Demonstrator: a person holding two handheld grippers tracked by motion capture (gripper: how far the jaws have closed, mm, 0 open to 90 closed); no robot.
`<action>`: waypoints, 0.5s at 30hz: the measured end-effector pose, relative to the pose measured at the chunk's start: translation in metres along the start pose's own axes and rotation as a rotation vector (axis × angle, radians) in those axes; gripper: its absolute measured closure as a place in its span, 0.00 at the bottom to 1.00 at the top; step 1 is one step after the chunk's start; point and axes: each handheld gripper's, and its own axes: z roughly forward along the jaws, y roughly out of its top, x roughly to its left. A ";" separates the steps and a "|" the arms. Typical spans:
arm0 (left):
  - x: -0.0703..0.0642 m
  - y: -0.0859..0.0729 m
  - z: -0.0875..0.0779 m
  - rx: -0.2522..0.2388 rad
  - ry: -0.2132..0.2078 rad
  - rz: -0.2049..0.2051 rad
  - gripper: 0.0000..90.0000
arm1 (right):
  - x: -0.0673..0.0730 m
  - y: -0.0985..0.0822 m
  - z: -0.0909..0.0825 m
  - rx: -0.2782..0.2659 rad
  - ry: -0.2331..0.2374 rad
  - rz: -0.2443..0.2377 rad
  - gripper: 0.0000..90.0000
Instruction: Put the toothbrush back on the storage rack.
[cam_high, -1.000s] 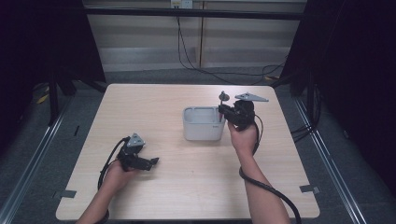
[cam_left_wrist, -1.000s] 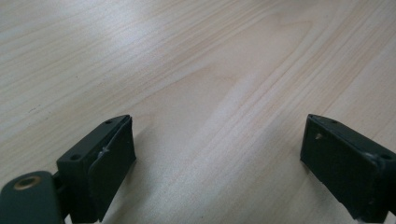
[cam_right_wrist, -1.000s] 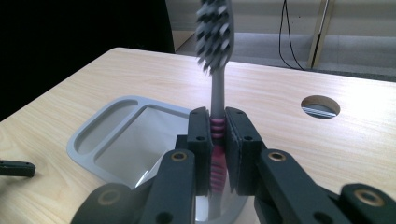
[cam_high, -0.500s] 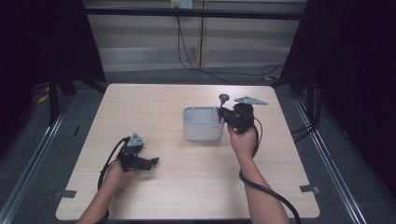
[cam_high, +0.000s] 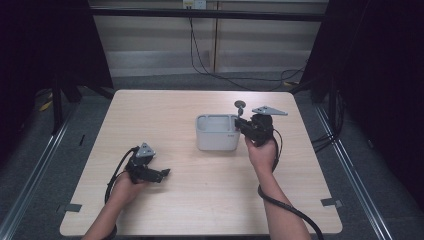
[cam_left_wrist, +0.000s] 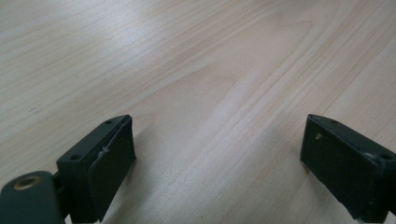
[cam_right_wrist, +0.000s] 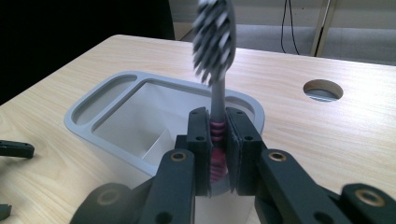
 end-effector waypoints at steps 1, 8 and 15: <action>0.000 0.000 0.000 -0.001 0.002 0.000 0.11 | 0.000 0.000 0.000 -0.001 0.001 0.000 0.89; 0.000 0.000 0.000 0.000 0.001 0.000 0.11 | 0.002 0.000 0.001 0.004 0.005 -0.007 0.89; 0.000 0.000 0.000 0.000 0.001 0.000 0.11 | 0.000 0.000 0.000 0.007 0.004 -0.005 0.89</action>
